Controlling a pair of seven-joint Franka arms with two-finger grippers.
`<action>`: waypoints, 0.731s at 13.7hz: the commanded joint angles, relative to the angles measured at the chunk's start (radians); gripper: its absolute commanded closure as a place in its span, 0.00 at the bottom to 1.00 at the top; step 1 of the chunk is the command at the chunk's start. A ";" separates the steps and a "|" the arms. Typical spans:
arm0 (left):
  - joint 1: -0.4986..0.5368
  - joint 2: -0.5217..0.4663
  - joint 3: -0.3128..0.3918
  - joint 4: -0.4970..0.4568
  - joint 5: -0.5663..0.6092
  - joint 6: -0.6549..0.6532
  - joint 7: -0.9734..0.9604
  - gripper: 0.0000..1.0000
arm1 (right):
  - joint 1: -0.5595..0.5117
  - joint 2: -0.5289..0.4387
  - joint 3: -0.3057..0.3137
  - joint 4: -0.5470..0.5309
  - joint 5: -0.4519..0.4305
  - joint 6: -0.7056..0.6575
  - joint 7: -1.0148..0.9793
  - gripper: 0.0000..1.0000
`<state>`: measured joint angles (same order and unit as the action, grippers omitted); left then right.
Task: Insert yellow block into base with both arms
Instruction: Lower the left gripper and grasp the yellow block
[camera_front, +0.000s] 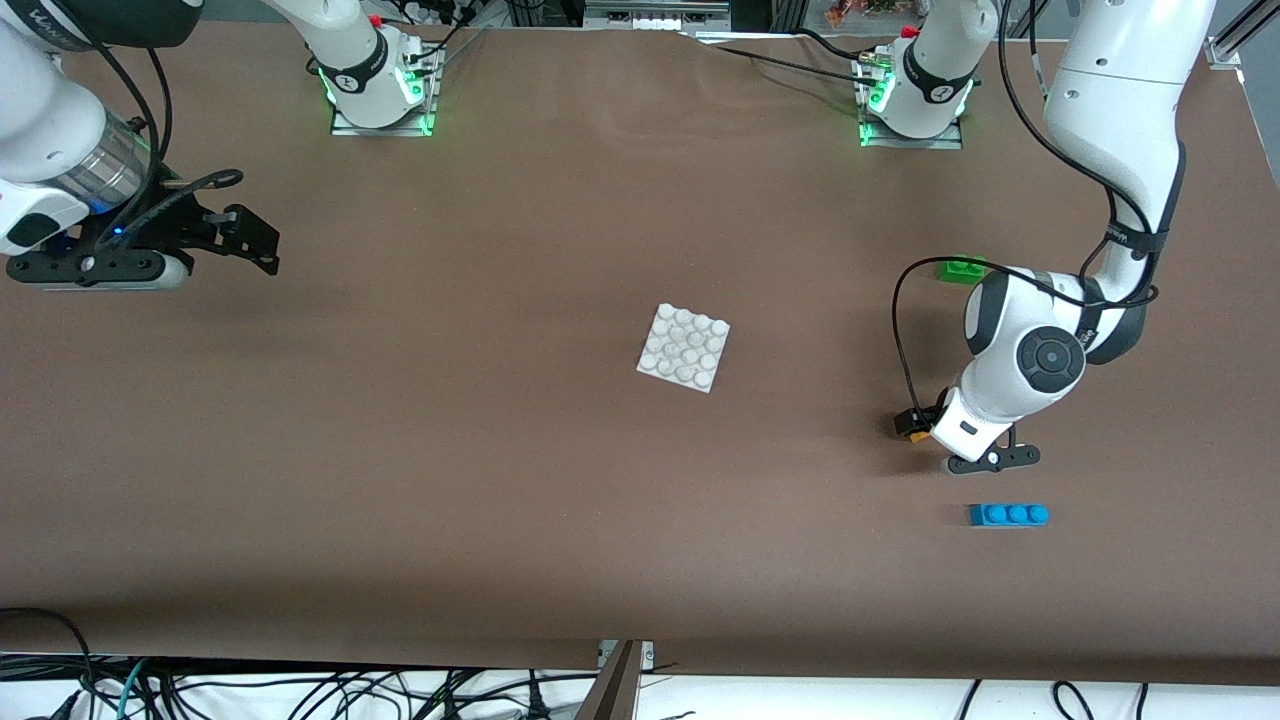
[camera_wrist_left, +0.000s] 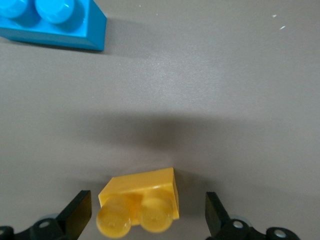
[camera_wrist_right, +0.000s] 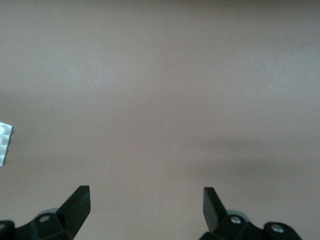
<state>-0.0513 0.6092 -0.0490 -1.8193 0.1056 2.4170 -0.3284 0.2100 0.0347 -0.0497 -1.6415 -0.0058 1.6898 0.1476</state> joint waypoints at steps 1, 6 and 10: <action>0.004 0.001 0.006 -0.035 0.023 0.053 -0.006 0.00 | -0.009 0.019 0.005 0.029 -0.002 -0.024 0.015 0.00; 0.005 0.006 0.003 -0.037 0.022 0.053 -0.023 0.79 | -0.009 0.021 -0.012 0.029 -0.002 -0.024 0.012 0.00; -0.002 -0.044 -0.006 -0.012 0.022 -0.010 -0.015 0.96 | -0.009 0.021 -0.012 0.029 0.004 -0.024 0.021 0.00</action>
<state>-0.0501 0.6177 -0.0447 -1.8355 0.1057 2.4537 -0.3296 0.2085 0.0456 -0.0669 -1.6405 -0.0056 1.6895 0.1568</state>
